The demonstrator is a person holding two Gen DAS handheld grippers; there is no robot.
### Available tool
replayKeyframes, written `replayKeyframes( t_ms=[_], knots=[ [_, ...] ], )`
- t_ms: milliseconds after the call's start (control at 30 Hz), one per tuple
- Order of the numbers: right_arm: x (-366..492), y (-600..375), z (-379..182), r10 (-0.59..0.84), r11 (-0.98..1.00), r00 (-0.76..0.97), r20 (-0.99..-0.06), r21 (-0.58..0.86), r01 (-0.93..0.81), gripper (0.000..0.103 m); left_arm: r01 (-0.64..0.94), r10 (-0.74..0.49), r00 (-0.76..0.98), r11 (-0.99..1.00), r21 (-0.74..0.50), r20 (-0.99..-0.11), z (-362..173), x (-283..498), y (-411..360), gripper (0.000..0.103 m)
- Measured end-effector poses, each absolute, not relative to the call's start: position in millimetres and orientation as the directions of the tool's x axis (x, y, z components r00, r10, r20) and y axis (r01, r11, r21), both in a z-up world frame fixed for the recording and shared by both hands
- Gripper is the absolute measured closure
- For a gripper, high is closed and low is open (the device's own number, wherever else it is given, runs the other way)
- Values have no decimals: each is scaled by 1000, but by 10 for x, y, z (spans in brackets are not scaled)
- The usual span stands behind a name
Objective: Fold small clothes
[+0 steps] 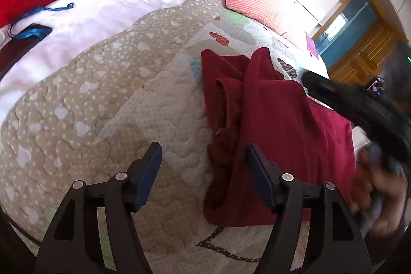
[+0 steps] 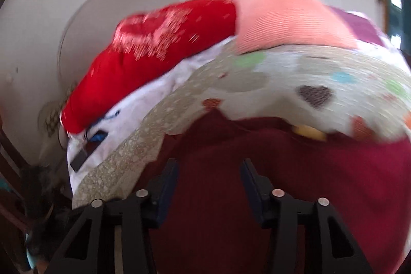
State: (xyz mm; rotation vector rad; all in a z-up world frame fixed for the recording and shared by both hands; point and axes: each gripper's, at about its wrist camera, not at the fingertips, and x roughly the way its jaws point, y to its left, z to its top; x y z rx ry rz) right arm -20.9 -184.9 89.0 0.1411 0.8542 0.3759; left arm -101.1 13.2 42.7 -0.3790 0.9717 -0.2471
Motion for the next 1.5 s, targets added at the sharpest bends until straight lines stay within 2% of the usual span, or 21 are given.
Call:
replayKeyframes(
  t_ms=[167, 267, 367, 467, 533, 567, 733, 867, 933, 967, 1033, 1067, 1100, 1167, 1200, 1333, 1500],
  knots=[
    [448, -1338, 312, 291, 947, 455, -842, 186, -262, 61, 35, -373, 540, 906, -422, -755, 395, -987, 135, 33],
    [536, -1199, 195, 261, 951, 472, -842, 139, -277, 61, 35, -389, 532, 898, -439, -752, 386, -985, 158, 32],
    [528, -1369, 294, 321, 944, 445, -836, 243, -225, 61, 30, -387, 536, 897, -441, -750, 384, -990, 153, 32],
    [458, -1516, 435, 366, 930, 449, -815, 310, -197, 51, 31, -373, 545, 904, -426, -751, 389, -1019, 128, 32],
    [369, -1463, 524, 359, 932, 453, -816, 290, -217, 38, 30, -371, 544, 905, -425, -753, 386, -1025, 121, 32],
    [344, -1384, 533, 357, 931, 439, -825, 275, -240, 28, 28, -373, 543, 903, -428, -752, 382, -1029, 123, 32],
    [388, -977, 359, 294, 930, 348, -890, 183, -319, 26, 28, -381, 540, 899, -436, -751, 361, -1044, 132, 32],
    [479, -692, 147, 149, 927, 363, -920, 2, -375, 17, 25, -383, 538, 897, -441, -751, 354, -1060, 141, 31],
    [483, -623, 66, 93, 919, 405, -910, -78, -387, 16, 23, -382, 537, 898, -440, -752, 353, -1063, 143, 31],
    [469, -613, 45, 82, 914, 430, -899, -105, -392, 17, 24, -380, 537, 900, -436, -754, 356, -1066, 139, 31],
    [423, -664, 50, 101, 917, 464, -880, -98, -387, 25, 24, -374, 539, 902, -430, -754, 360, -1070, 135, 31],
    [393, -720, 78, 117, 921, 478, -870, -86, -381, 37, 24, -371, 539, 904, -426, -756, 360, -1066, 120, 28],
    [362, -779, 122, 148, 920, 480, -865, -57, -387, 52, 24, -370, 537, 905, -424, -758, 356, -1062, 102, 21],
    [322, -906, 228, 224, 922, 465, -856, 33, -385, 72, 20, -358, 537, 911, -412, -764, 356, -1062, 55, 21],
    [310, -1022, 304, 275, 924, 460, -844, 100, -369, 77, 20, -349, 539, 915, -402, -767, 360, -1061, 27, 20],
    [270, -1441, 473, 448, 891, 477, -756, 337, -304, 85, 39, -331, 542, 928, -370, -773, 371, -1034, -119, 20],
    [217, -1627, 445, 490, 872, 490, -721, 410, -269, 86, 58, -341, 545, 927, -371, -766, 392, -990, -233, 20]
  ],
)
